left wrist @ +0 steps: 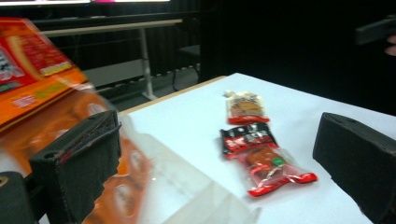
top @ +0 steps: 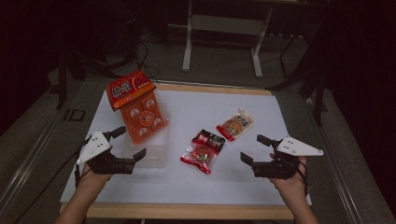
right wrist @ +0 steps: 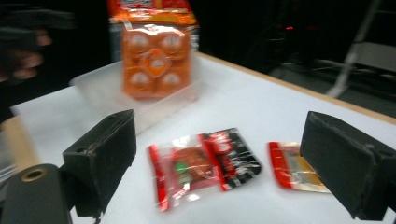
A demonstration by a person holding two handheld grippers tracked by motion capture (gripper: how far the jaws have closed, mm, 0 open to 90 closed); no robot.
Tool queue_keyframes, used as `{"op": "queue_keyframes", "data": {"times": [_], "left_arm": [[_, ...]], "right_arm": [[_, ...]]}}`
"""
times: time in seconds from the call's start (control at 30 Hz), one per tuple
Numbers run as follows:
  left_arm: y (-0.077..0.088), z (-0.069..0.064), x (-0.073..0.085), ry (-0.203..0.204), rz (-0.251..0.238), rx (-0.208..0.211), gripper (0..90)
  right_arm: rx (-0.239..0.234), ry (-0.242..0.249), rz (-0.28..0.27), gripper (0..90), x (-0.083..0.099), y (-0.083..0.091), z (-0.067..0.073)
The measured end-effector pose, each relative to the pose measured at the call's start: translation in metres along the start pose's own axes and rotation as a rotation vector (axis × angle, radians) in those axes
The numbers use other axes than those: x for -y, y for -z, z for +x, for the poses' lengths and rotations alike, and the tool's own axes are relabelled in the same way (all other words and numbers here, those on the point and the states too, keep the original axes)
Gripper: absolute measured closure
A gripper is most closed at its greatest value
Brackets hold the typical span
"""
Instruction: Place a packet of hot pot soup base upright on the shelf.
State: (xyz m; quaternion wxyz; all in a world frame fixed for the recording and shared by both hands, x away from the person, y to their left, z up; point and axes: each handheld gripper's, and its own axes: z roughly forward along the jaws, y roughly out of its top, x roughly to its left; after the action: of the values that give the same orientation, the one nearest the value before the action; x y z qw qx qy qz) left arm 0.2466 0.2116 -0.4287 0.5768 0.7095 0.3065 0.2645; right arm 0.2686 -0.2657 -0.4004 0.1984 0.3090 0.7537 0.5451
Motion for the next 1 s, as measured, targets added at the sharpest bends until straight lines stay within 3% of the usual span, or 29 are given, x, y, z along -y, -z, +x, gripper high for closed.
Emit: {"op": "queue_keyframes", "data": {"times": [0.03,0.13,0.17,0.43,0.53,0.57,0.63,1.0], "left_arm": [[-0.003,-0.007,0.000,0.003,-0.002,0.030,1.5],[-0.006,-0.014,0.001,-0.007,0.000,0.047,1.6],[-0.008,-0.021,0.001,-0.015,-0.001,0.071,1.5],[-0.019,-0.039,0.008,-0.022,0.013,0.129,1.6],[-0.021,-0.042,0.010,-0.021,0.018,0.140,1.5],[-0.022,-0.043,0.012,-0.020,0.019,0.148,1.5],[-0.022,-0.045,0.014,-0.027,0.024,0.145,1.6],[-0.026,-0.044,0.024,-0.010,0.016,0.148,1.6]], "right_arm": [[-0.018,-0.004,0.012,10.7,0.001,-0.002,-0.001],[-0.003,0.002,0.022,11.2,0.002,-0.007,-0.001],[-0.007,0.007,0.028,13.8,0.004,-0.012,-0.003],[-0.029,0.020,0.057,21.6,0.014,-0.035,-0.009],[-0.035,0.022,0.063,21.9,0.016,-0.039,-0.009],[-0.046,0.021,0.089,22.6,0.020,-0.052,-0.011],[-0.052,0.016,0.106,23.5,0.023,-0.061,-0.013],[-0.054,-0.010,0.188,25.7,0.038,-0.095,-0.028]]}}
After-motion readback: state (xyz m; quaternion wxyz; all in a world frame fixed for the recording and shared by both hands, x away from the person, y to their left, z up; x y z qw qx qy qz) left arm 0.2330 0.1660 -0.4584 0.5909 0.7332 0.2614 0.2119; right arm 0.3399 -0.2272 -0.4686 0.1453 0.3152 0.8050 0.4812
